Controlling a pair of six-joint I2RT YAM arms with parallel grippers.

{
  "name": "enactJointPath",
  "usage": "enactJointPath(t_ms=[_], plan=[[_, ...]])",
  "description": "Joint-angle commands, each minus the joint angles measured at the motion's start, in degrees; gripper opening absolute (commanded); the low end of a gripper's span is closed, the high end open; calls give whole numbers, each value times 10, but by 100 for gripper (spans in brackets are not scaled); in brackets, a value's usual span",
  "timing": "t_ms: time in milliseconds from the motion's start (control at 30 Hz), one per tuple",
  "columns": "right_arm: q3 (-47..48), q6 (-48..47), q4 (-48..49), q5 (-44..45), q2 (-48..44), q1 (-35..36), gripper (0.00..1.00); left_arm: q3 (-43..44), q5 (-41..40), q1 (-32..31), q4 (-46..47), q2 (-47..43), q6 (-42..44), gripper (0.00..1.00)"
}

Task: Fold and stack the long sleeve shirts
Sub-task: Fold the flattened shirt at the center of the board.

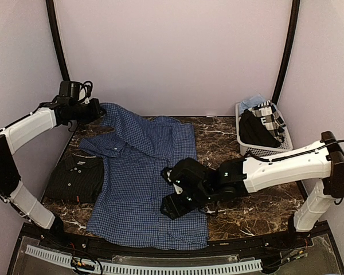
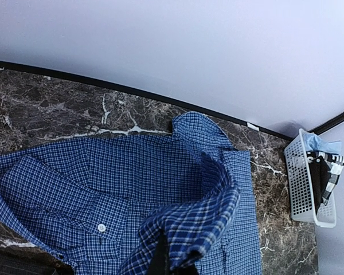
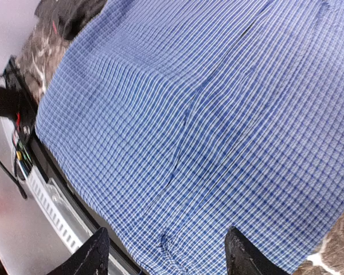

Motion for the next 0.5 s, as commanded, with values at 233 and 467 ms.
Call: enactJointPath(t_ms=[233, 467], plan=[[-30, 5, 86, 75, -123, -167, 99, -80, -35, 1, 5, -92, -23, 0], [-26, 3, 111, 88, -142, -224, 99, -113, -48, 1, -3, -127, -28, 0]])
